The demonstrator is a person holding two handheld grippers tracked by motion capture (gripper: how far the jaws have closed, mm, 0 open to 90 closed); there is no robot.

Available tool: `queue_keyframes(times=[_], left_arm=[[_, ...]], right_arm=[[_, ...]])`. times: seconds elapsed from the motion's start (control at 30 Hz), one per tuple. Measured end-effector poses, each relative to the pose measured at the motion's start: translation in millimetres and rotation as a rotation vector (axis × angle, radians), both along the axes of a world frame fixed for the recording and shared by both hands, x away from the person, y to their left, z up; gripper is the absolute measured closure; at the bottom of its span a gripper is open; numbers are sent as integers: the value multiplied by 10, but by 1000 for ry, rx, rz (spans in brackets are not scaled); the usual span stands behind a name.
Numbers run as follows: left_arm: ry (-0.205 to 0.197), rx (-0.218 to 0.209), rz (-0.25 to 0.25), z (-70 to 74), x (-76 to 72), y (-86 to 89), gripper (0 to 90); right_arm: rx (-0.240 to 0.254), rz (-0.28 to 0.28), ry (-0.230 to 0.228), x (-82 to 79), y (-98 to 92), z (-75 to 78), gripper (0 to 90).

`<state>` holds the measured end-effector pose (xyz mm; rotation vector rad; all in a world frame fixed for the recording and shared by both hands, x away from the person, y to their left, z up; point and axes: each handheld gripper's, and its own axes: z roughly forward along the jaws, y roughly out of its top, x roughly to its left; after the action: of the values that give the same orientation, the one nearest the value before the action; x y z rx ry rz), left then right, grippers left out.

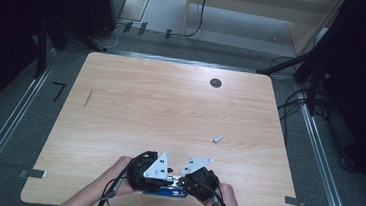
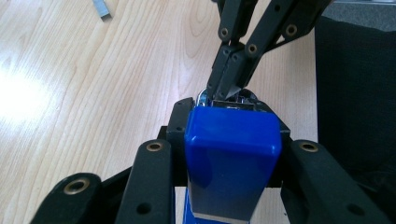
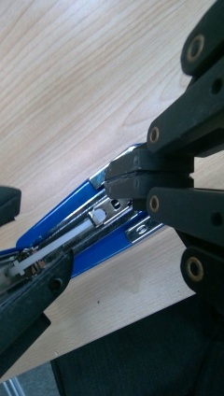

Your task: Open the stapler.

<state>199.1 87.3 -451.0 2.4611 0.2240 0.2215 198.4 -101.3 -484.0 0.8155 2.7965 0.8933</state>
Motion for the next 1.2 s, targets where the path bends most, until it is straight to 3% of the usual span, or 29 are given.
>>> queue_keyframes(times=[0.23, 0.57, 0.77, 1.2], left_arm=[[-3, 22, 1, 23, -18, 22, 667], [36, 42, 56, 47, -36, 355, 666], [59, 50, 64, 25, -43, 452, 666], [134, 9, 66, -64, 11, 631, 668]], right_arm=[[-19, -2, 18, 6, 44, -36, 900], [-54, -5, 16, 9, 77, -83, 900], [-62, -6, 14, 4, 87, -79, 900], [-51, -18, 28, 11, 77, -81, 900]])
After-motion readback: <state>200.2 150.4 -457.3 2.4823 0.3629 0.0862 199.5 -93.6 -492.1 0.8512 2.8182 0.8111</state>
